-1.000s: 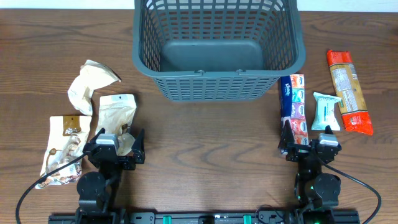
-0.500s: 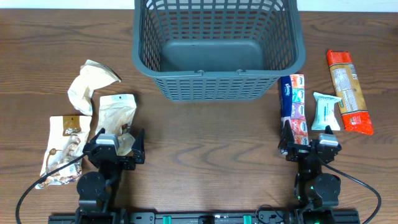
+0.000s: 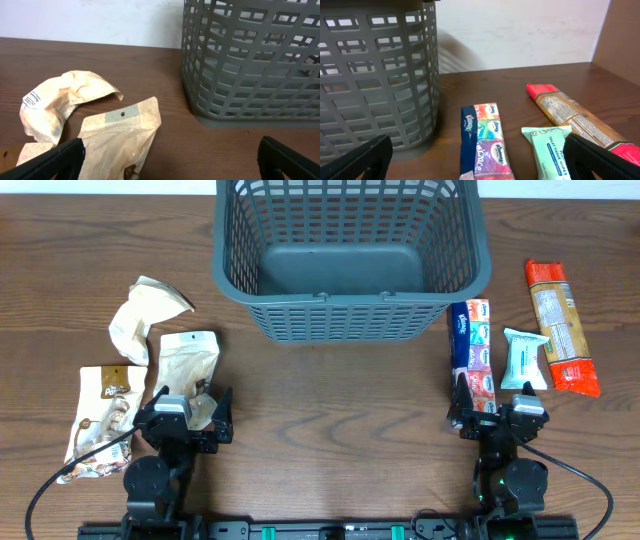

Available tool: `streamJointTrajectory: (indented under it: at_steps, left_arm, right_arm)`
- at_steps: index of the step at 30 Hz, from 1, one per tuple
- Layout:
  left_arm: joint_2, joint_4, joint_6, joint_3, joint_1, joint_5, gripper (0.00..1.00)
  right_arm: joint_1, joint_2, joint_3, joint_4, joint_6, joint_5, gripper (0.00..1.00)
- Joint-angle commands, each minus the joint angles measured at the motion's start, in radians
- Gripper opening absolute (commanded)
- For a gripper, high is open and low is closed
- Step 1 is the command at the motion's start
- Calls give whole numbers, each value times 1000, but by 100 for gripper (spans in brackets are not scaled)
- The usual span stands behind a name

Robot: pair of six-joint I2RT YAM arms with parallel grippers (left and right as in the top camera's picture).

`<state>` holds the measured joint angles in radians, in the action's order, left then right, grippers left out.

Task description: Pack container

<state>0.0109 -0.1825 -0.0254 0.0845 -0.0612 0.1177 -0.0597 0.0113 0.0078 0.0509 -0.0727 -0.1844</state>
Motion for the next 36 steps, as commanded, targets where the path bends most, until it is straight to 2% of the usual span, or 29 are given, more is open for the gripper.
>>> streamJointTrajectory:
  at_steps: [1,24,26,28,30,32,36]
  left_arm:
    - [-8,-9,13,-26,-3,10,99]
    - [-8,5,13,-26,-3,10,99]
    - [-7,5,13,-27,-3,10,99]
    - [-7,5,13,-26,-3,10,99]
    - [-7,2,11,-26,-3,10,99]
    - [-7,2,4,-26,-3,10,99]
    - [-7,-3,2,-26,-3,10,99]
  right_arm:
    - [8,-6,-2,4,-16,-14,99]
    - [8,-6,-2,7,-18,14,99]
    - [8,-5,-2,5,-67,40,99]
    - [10,-4,6,16,-193,48,99]
    - [13,0,31,53,-257,86,99]
    - [21,16,73,105,-259,117,99]
    - [70,129,284,256,-165,130,99]
